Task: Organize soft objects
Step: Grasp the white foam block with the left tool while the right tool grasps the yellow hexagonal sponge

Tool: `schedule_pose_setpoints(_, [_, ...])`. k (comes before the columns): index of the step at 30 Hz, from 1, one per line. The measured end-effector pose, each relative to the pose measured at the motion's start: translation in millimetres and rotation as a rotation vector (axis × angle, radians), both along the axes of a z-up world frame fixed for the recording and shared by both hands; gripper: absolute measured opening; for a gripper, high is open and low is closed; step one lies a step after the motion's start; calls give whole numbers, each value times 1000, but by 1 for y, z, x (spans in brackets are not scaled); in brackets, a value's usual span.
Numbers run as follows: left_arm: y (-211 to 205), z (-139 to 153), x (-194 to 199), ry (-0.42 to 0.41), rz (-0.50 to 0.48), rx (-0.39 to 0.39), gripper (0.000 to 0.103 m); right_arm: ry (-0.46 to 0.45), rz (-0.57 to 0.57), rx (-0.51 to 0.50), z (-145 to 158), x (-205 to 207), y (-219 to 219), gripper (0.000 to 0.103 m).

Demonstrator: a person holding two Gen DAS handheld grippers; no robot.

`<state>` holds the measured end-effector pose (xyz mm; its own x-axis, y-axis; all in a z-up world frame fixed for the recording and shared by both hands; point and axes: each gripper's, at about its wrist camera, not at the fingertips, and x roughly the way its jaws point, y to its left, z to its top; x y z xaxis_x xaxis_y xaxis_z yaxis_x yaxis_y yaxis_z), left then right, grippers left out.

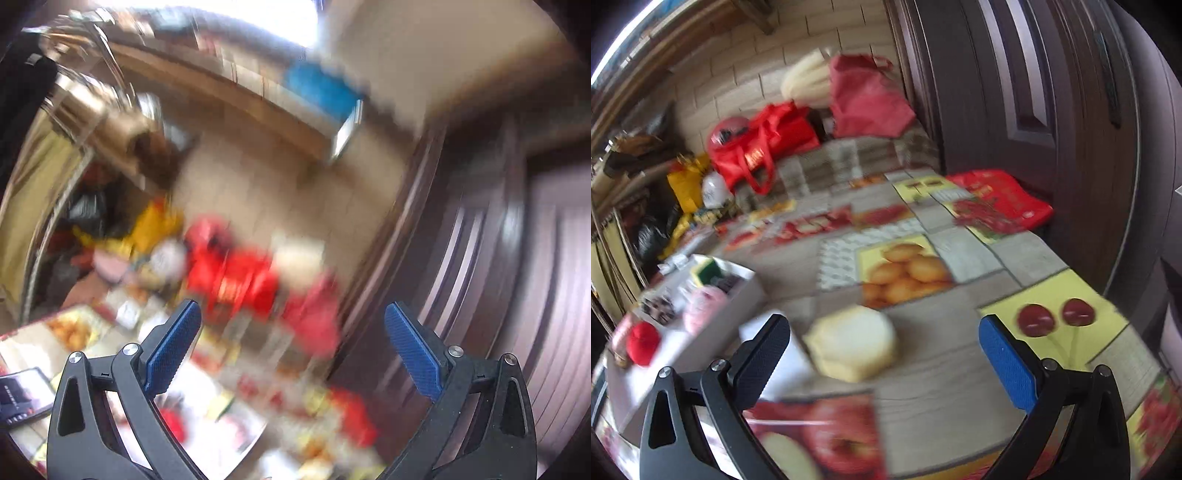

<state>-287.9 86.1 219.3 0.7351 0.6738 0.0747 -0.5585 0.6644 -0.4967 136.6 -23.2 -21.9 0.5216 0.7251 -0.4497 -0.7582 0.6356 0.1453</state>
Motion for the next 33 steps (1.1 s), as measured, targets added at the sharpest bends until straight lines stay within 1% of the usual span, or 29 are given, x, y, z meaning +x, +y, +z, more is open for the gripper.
schedule_pose_setpoints(2, [19,-24,51,186,-84,-52,101,26,8,-39,-5,16,-1,102])
schedule_pose_setpoints(3, [23,-36,73,261,-125,-73,101,46,27,-36,-6,19,-1,102])
schedule_pose_setpoints(5, [27,-66,125,440,-239,-119,101,63,70,-27,-5,20,6,101])
schedule_pose_setpoints(7, [26,-97,167,566,-324,-178,101,72,104,-30,-6,19,20,97])
schedule_pose_setpoints(9, [24,-118,192,630,-355,-224,101,83,122,-55,-8,17,40,93])
schedule_pose_setpoints(11, [19,-139,211,687,-368,-248,101,94,136,-91,-10,18,59,89])
schedule_pose_setpoints(12, [18,-147,220,717,-367,-257,101,94,140,-127,-13,17,69,83])
schedule_pose_setpoints(13, [17,-152,225,736,-367,-265,101,96,140,-181,-16,17,79,72])
schedule_pose_setpoints(14, [17,-158,233,755,-376,-279,101,107,147,-213,-20,18,84,65])
schedule_pose_setpoints(15, [17,-164,239,767,-384,-294,101,132,163,-235,-25,19,86,63])
schedule_pose_setpoints(16, [18,-168,245,778,-387,-308,101,135,166,-227,-25,20,82,60])
schedule_pose_setpoints(18, [22,-178,258,804,-398,-352,101,102,141,-242,-24,21,70,58])
schedule_pose_setpoints(19, [24,-185,266,816,-401,-386,101,93,119,-240,-23,24,61,58])
schedule_pose_setpoints(21, [28,-195,276,829,-384,-439,101,91,34,-216,-20,37,39,58])
schedule_pose_setpoints(22, [30,-201,281,832,-359,-469,101,107,4,-191,-19,45,28,58])
schedule_pose_setpoints(24, [35,-207,291,828,-322,-507,100,172,-34,-127,-22,62,8,58])
schedule_pose_setpoints(25, [38,-209,298,832,-307,-515,100,212,-37,-97,-24,69,2,58])
schedule_pose_setpoints(26, [40,-209,302,835,-291,-519,100,233,-35,-77,-25,72,-2,58])
schedule_pose_setpoints(31, [48,-213,335,873,-235,-524,100,179,-22,-94,-18,62,2,58])
schedule_pose_setpoints(33, [53,-220,348,910,-214,-540,100,186,-21,-82,-17,66,1,58])
